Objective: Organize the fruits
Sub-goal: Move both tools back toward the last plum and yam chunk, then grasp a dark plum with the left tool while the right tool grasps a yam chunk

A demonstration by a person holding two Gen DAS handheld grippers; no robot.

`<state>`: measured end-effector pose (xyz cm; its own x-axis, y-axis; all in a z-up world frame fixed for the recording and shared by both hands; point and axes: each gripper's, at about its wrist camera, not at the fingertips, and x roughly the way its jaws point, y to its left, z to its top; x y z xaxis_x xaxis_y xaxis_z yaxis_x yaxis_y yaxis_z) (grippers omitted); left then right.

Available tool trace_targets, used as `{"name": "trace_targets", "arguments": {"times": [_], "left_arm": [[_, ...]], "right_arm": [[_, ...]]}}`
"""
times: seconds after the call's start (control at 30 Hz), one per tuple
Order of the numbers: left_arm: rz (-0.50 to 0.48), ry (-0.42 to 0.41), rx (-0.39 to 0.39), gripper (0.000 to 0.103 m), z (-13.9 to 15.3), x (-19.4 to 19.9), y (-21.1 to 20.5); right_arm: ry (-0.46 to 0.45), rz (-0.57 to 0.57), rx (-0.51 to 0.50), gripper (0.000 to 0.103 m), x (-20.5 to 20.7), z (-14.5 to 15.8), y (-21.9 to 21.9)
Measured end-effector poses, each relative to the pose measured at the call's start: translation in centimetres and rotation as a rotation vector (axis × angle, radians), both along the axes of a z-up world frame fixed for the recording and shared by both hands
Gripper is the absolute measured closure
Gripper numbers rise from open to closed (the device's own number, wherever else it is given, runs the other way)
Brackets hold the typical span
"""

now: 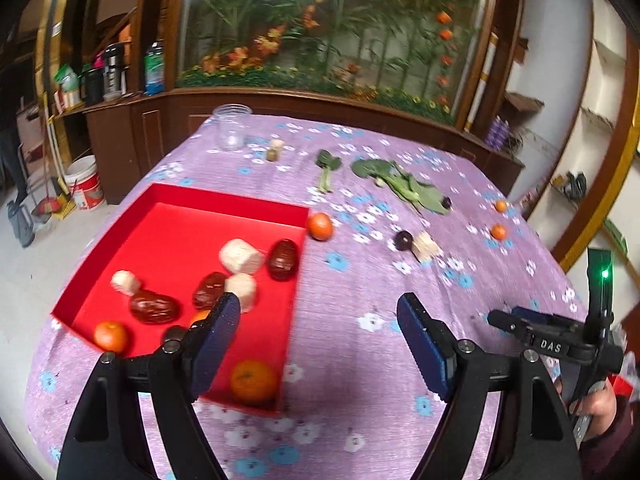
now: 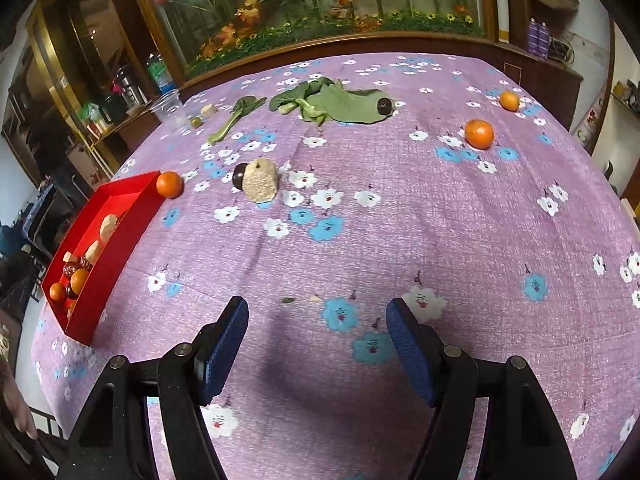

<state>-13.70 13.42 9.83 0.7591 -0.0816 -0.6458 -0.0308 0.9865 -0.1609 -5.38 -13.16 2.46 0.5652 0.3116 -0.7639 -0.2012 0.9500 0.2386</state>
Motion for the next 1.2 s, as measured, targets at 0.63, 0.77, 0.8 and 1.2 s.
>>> {"name": "trace_targets", "arguments": {"times": [0.63, 0.77, 0.8, 1.2], "left_arm": [[-0.018, 0.059, 0.051, 0.023, -2.1, 1.7, -1.9], [-0.031, 0.058, 0.062, 0.023, -2.2, 2.2, -1.9], [-0.034, 0.056, 0.067, 0.023, -2.2, 2.3, -2.0], [-0.093, 0.042, 0.025, 0.023, -1.7, 7.1, -2.0]], "right_arm": [[-0.027, 0.072, 0.038, 0.027, 2.0, 0.7, 2.4], [-0.050, 0.091, 0.016, 0.027, 3.3, 1.0, 4.1], [-0.055, 0.091, 0.011, 0.027, 3.8, 1.1, 4.5], [-0.084, 0.107, -0.111, 0.048, 10.2, -1.1, 9.3]]}}
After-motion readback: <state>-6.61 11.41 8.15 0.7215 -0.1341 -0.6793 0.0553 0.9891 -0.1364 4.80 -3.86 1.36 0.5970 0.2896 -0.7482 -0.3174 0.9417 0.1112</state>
